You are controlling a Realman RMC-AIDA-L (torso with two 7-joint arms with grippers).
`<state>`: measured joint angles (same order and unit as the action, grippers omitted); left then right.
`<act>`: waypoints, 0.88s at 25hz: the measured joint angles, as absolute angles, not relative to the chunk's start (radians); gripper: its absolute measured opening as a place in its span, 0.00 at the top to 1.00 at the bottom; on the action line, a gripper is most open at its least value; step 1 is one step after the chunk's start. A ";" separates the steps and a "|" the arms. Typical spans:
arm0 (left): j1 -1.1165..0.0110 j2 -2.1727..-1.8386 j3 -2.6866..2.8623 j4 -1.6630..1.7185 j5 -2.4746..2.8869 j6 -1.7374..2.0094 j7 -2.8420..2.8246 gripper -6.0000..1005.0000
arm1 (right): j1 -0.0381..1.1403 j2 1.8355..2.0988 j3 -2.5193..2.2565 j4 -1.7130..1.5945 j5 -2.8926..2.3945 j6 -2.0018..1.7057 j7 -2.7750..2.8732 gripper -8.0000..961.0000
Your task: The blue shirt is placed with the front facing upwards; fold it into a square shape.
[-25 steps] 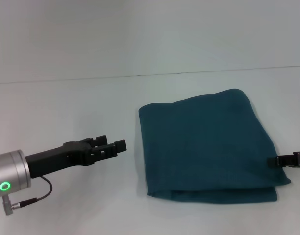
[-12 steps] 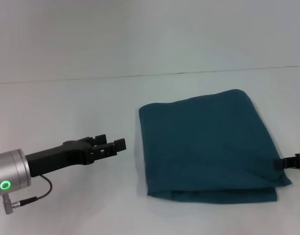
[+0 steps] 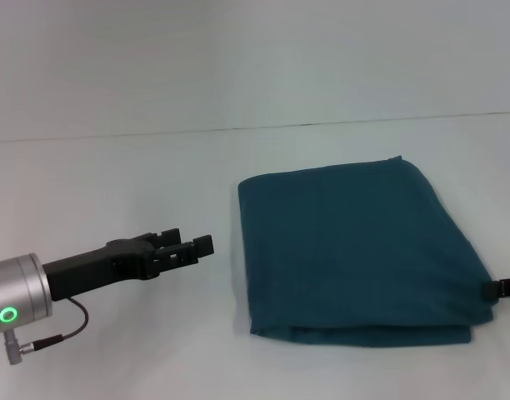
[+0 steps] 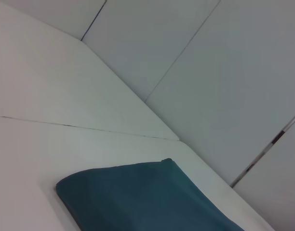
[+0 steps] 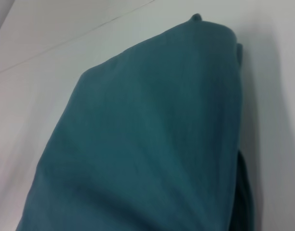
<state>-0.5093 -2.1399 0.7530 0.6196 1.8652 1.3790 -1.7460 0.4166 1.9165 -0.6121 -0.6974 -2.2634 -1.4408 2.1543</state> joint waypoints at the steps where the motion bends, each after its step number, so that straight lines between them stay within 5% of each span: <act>1: -0.509 -2.140 0.753 0.620 1.865 1.379 -1.746 0.10 | 0.415 1.916 -0.607 -0.697 -2.264 -1.439 2.153 0.98; 10: -0.509 -2.141 0.753 0.620 1.865 1.378 -1.749 0.10 | 0.419 1.910 -0.596 -0.700 -2.269 -1.441 2.141 0.97; 22: -0.509 -2.143 0.763 0.618 1.865 1.371 -1.762 0.10 | 0.401 1.889 -0.440 -0.731 -2.247 -1.534 2.091 0.64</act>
<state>-0.5093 -2.1430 0.7629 0.6183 1.8652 1.3714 -1.7617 0.4015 1.8889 -0.4399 -0.7306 -2.2467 -1.5344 2.0909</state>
